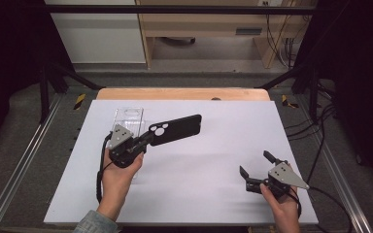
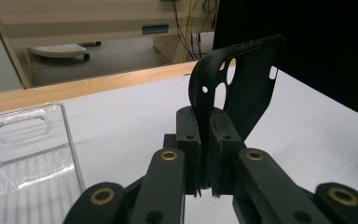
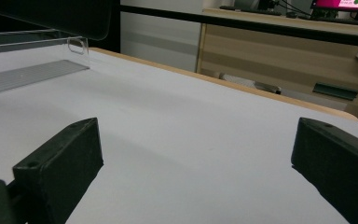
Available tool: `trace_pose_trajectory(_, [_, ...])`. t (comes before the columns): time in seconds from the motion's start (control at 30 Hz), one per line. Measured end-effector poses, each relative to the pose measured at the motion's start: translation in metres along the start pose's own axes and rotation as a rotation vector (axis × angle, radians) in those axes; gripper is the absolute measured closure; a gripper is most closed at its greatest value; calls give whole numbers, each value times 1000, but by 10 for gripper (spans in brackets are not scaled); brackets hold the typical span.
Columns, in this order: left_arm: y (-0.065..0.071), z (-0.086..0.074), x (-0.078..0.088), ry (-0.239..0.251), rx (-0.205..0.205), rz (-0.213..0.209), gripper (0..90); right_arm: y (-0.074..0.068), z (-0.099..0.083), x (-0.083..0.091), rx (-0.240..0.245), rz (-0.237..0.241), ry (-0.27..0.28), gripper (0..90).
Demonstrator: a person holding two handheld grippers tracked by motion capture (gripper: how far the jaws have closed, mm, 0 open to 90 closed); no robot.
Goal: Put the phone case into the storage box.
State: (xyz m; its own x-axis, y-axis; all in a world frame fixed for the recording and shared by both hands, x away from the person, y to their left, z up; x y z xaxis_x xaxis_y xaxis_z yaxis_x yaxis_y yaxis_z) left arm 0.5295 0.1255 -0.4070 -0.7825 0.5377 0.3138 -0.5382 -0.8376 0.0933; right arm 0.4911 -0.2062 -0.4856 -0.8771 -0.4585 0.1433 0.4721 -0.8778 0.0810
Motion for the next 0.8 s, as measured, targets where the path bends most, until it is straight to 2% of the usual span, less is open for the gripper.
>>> trace_pose_trajectory(0.27, [-9,4,6,-18,-26,9,841,-9,-2,0,-22,6,21,24])
trace_pose_trajectory(0.47, [-14,7,10,-41,-50,7,841,-19,-2,-1,6,34,23,24])
trace_pose_trajectory(0.67, [-21,9,14,-64,-90,6,841,-22,-2,-1,11,34,20,25])
trace_pose_trajectory(0.8, [-27,8,16,-76,-99,8,842,-20,-1,0,14,22,29,29])
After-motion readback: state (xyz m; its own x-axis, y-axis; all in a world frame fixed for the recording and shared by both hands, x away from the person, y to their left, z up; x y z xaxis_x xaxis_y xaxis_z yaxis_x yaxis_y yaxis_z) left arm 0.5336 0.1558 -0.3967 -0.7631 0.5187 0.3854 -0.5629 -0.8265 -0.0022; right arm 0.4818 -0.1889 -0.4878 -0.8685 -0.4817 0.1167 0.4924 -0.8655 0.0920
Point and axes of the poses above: each handheld gripper's, and its own axes: x roughly backward along the jaws, z roughly out of its top, y roughly to its right, the point moved 10 cm from there along -x, roughly forward along the jaws, and after that the axes turned 2 degrees about y, right-handed, at the moved point
